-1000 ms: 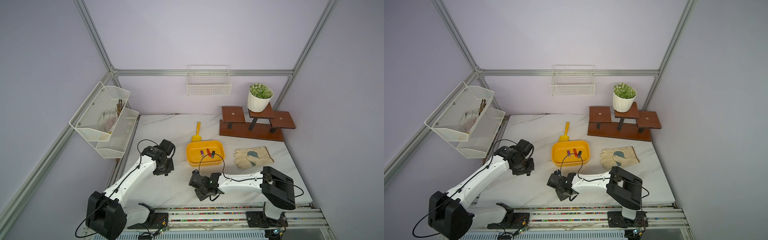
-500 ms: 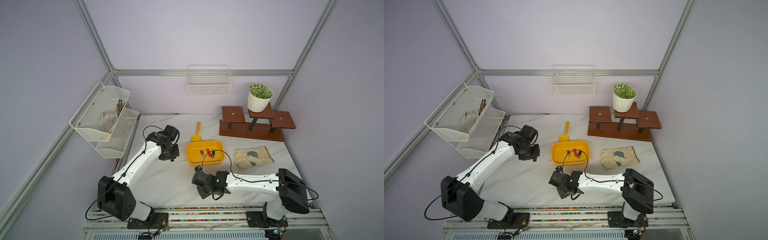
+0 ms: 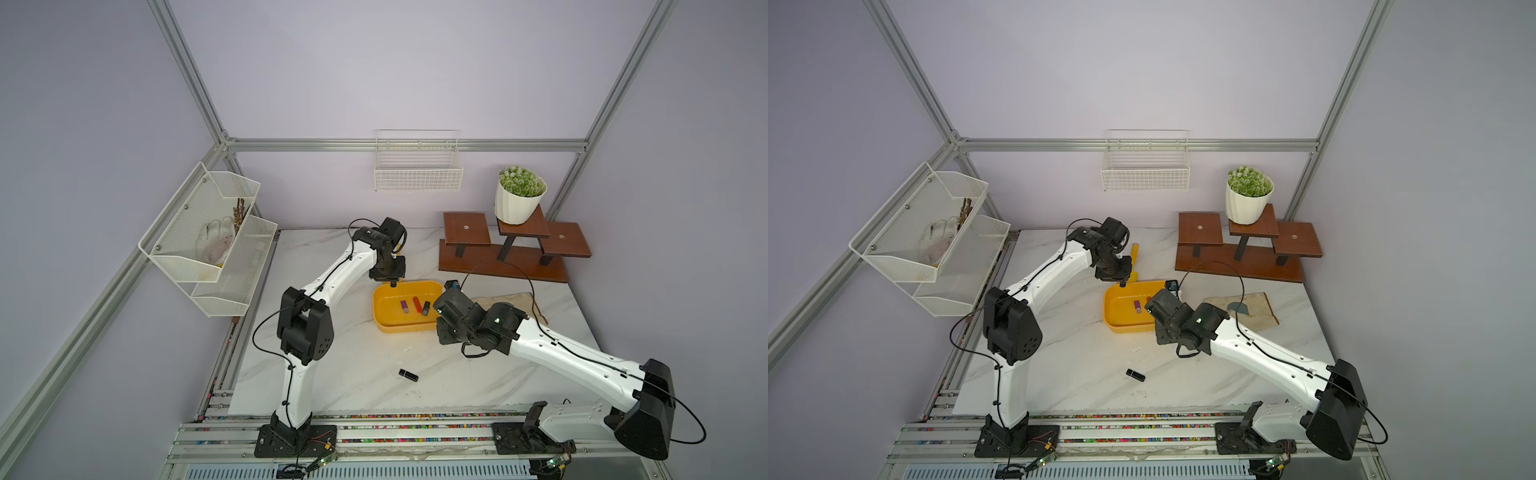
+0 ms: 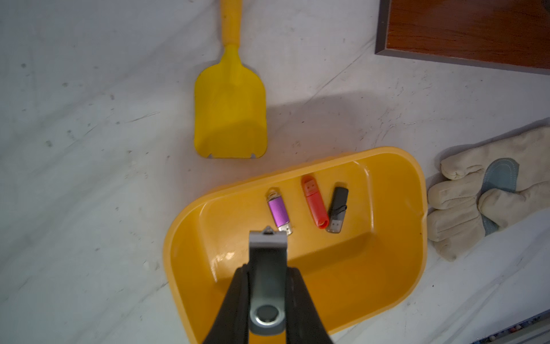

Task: Put the usb flash drive into the storage box
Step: Place the USB flash in the storage box.

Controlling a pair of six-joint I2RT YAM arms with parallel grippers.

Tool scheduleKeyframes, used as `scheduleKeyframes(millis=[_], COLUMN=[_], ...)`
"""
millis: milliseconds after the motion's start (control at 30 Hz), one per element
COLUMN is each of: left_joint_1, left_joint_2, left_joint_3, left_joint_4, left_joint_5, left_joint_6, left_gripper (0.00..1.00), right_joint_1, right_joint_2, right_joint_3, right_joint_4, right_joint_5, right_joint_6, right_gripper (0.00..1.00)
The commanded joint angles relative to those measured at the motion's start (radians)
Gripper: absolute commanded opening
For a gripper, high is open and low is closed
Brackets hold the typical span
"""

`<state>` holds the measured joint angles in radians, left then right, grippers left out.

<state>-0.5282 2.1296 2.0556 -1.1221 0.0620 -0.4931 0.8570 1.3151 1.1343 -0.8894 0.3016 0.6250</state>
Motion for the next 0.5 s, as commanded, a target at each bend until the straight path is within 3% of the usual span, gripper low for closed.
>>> scheduleKeyframes(millis=[0,167,467], left_joint_1=[-0.002,-0.026,-0.055], left_joint_2=[0.064,0.081,0.030], left_joint_3=[0.067,0.014,-0.256], left_joint_4=[-0.038,-0.013,0.147], left_joint_5=[0.044,0.037,0.030], left_joint_6=[0.028,0.013,-0.092], left_gripper=[0.00,0.00,0.00], right_joint_1=[-0.030,-0.075,-0.108], right_joint_2=[-0.002,-0.007,-0.016], right_joint_3=[0.034,0.020,0.007], right_joint_4=[-0.037,-0.035,-0.031], right_joint_5=[0.028,0.018,0.010], right_joint_6=[-0.036,-0.058,-0.093], right_gripper=[0.00,0.00,0.00])
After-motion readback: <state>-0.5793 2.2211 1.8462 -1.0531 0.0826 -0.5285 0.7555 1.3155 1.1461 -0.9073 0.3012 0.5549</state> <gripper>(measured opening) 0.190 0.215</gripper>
